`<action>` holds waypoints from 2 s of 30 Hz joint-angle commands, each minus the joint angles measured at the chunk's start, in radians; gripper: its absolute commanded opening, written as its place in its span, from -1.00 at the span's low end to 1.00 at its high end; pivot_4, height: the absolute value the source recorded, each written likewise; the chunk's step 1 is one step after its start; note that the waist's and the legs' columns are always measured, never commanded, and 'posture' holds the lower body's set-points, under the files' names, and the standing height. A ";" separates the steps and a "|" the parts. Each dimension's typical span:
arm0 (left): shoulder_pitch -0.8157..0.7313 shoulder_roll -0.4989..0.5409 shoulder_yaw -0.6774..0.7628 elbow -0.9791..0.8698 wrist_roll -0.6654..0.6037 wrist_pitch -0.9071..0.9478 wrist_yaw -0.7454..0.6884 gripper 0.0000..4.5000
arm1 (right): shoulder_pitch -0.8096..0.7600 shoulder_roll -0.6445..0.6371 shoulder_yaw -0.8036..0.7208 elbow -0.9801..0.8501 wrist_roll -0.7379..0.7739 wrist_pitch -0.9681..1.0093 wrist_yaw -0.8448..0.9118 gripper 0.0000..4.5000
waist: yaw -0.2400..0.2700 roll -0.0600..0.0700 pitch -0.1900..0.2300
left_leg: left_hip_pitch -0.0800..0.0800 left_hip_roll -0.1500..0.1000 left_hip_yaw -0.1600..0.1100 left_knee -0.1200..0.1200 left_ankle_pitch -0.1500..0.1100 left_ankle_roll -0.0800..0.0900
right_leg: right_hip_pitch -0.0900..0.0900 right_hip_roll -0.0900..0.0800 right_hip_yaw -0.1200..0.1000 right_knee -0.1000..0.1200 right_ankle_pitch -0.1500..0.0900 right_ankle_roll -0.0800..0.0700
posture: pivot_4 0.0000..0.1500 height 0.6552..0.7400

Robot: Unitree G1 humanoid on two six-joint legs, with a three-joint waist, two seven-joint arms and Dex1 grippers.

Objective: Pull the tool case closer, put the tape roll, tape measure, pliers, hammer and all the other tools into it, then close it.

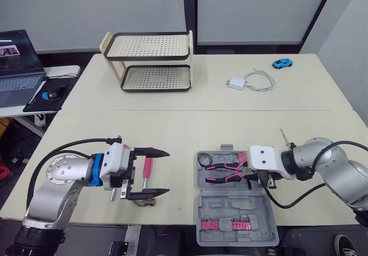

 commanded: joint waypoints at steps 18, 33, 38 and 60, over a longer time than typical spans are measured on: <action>0.018 0.025 0.001 -0.016 0.016 -0.025 -0.019 1.00 | -0.061 0.069 0.064 0.052 -0.084 0.004 0.015 -0.48 | 0.000 0.000 0.000 | 0.000 0.000 0.000 0.000 0.000 0.000 | 0.000 0.000 0.000 0.000 0.000 0.000 | 1.00 1.00; 0.023 0.025 0.001 -0.005 0.029 -0.035 -0.020 1.00 | -0.073 0.112 0.093 0.075 -0.123 0.007 0.022 -0.48 | 0.000 0.000 0.000 | 0.000 0.000 0.000 0.000 0.000 0.000 | -0.001 0.000 0.000 0.000 0.000 0.000 | 1.00 1.00; 0.024 0.025 0.001 -0.004 0.032 -0.036 -0.021 1.00 | -0.074 0.133 0.106 0.086 -0.137 0.009 0.018 -0.48 | 0.000 0.000 0.000 | 0.000 0.000 -0.001 0.000 0.000 0.000 | -0.001 0.000 0.000 0.000 0.000 0.000 | 1.00 1.00; 0.018 0.032 -0.004 0.010 0.041 -0.030 -0.027 1.00 | -0.043 0.183 0.120 0.155 -0.186 -0.040 0.011 -0.48 | -0.002 0.000 0.000 | 0.000 0.000 -0.001 -0.001 0.000 -0.001 | -0.001 0.000 0.000 0.001 0.000 0.000 | 1.00 1.00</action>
